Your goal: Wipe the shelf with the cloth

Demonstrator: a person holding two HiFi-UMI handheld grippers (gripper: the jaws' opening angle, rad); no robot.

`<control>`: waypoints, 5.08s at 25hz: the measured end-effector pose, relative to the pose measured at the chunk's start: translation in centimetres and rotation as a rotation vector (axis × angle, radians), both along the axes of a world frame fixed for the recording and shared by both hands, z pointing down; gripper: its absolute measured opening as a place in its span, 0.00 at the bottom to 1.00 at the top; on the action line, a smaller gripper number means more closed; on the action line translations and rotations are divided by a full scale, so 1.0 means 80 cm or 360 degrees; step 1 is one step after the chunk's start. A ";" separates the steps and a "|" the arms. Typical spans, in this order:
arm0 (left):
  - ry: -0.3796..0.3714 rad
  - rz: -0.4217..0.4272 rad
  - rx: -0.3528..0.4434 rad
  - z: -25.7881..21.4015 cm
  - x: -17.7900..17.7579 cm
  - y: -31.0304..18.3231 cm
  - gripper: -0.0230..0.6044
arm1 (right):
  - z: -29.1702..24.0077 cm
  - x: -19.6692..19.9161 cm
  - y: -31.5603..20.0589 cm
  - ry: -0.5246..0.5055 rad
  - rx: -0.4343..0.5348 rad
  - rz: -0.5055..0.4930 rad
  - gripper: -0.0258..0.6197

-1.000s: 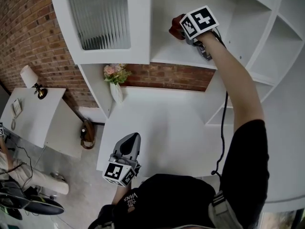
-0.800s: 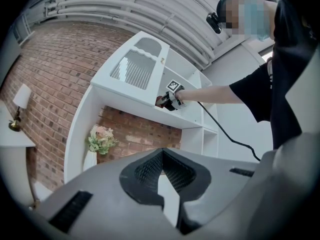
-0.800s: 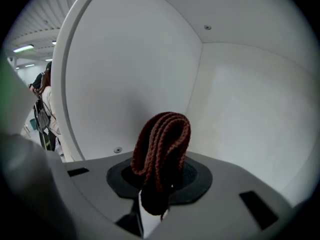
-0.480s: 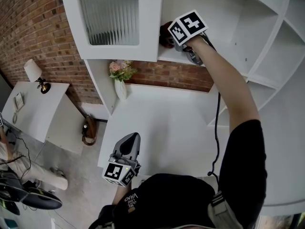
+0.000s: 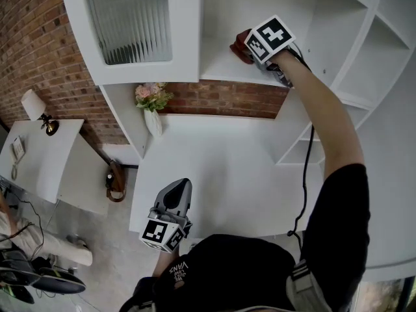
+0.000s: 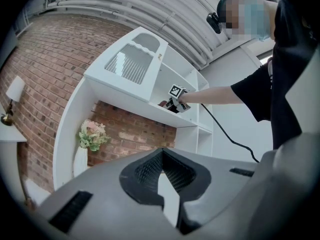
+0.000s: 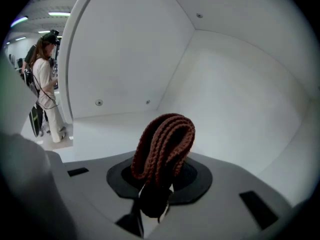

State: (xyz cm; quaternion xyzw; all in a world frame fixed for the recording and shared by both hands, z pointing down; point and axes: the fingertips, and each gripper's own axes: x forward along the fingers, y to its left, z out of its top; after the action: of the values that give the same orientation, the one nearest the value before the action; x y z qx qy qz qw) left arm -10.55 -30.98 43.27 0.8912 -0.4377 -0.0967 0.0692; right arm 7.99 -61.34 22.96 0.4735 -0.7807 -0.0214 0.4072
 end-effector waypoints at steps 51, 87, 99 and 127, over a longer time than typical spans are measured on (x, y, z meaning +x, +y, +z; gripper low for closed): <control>-0.0018 0.0185 -0.0020 0.004 0.010 0.007 0.05 | -0.035 -0.136 0.104 -0.0578 -0.0035 -0.0379 0.19; -0.0055 0.0592 -0.0045 0.013 0.117 -0.014 0.05 | 0.008 0.205 0.122 0.0573 0.0172 0.0350 0.19; -0.0038 0.0635 -0.0046 0.014 0.136 -0.016 0.05 | 0.011 0.242 0.136 0.0984 0.0204 0.0372 0.19; -0.0170 0.0734 0.0058 -0.003 0.109 -0.011 0.05 | 0.084 0.183 0.312 0.0043 0.0739 0.0507 0.19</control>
State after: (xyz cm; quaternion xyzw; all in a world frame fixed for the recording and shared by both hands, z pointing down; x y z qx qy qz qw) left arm -1.79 -31.89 43.03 0.9726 -0.2239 -0.0390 0.0500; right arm 22.61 -36.41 29.64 0.6706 -0.6651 -0.1418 0.2965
